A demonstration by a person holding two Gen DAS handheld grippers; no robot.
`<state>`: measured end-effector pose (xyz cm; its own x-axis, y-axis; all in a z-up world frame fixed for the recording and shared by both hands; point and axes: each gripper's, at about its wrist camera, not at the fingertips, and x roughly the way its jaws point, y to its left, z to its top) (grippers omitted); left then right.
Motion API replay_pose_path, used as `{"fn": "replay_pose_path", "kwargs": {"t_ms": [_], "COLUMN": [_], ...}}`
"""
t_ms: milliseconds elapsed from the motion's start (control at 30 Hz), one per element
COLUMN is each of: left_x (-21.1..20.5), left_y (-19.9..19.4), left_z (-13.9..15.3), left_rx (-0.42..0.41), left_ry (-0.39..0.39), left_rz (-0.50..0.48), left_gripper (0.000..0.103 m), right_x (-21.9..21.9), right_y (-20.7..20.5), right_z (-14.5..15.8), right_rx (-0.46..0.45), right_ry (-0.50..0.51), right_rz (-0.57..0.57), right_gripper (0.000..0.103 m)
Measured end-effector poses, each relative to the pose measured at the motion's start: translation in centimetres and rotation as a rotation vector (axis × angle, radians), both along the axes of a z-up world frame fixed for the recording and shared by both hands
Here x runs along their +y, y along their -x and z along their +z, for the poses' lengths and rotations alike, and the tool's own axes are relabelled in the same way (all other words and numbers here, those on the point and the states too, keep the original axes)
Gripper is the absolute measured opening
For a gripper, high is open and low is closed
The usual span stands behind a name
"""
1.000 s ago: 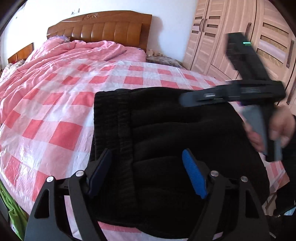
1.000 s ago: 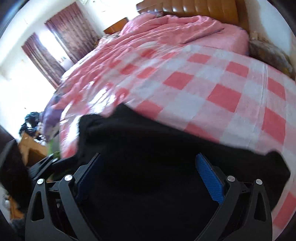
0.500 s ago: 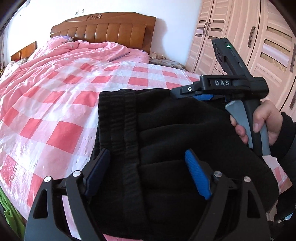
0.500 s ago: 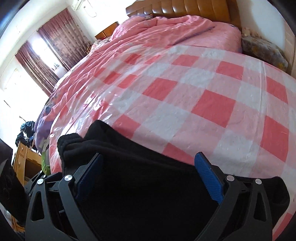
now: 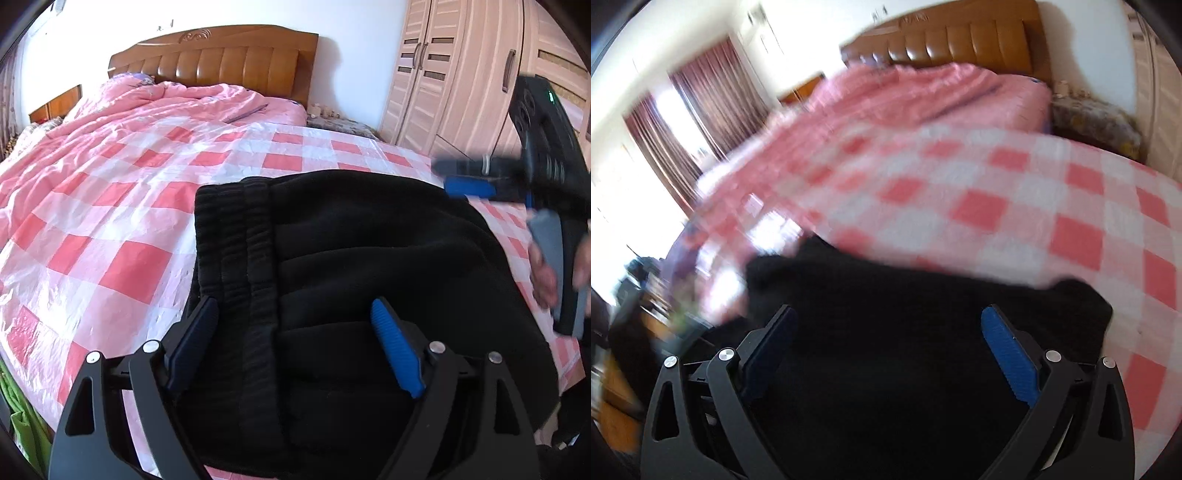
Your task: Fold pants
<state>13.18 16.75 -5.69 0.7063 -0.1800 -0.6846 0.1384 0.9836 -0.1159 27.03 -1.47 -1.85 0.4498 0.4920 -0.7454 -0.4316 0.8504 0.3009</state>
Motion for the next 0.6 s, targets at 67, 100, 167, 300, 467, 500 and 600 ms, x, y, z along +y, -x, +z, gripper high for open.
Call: {"fn": "replay_pose_path", "kwargs": {"t_ms": [67,100,167,300,467,500,600], "left_x": [-0.1,0.0,-0.1,1.3,1.9,2.0,1.9], "left_y": [-0.2,-0.3,-0.4,-1.6,-2.1,-2.1,-2.1], "left_z": [0.0,0.1,0.1,-0.7,-1.0,-1.1,-1.2], "left_rx": [0.007,0.014,0.019,0.066,0.096,0.099,0.103], "left_ry": [-0.005,-0.003,-0.016,0.037,0.069,0.076,0.073], "left_rz": [0.001,0.001,-0.014,-0.001,-0.025,-0.021,-0.025], "left_gripper": [0.087,0.087,0.088,0.102,0.102,0.102,0.102], "right_x": [1.0,1.1,1.3,0.5,0.5,0.5,0.5], "right_y": [-0.8,-1.1,-1.5,-1.4,-1.4,-1.5,-2.0], "right_z": [-1.9,-2.0,-1.9,-2.3,-2.2,-2.2,-2.2], "right_rx": [0.03,0.022,0.017,0.014,-0.002,-0.007,-0.019], "right_ry": [0.08,0.09,0.102,0.056,0.058,0.057,0.048], "right_rz": [0.022,0.026,0.027,0.03,0.055,0.063,0.082], "right_gripper": [0.099,0.099,0.099,0.099,0.099,0.099,0.099]}}
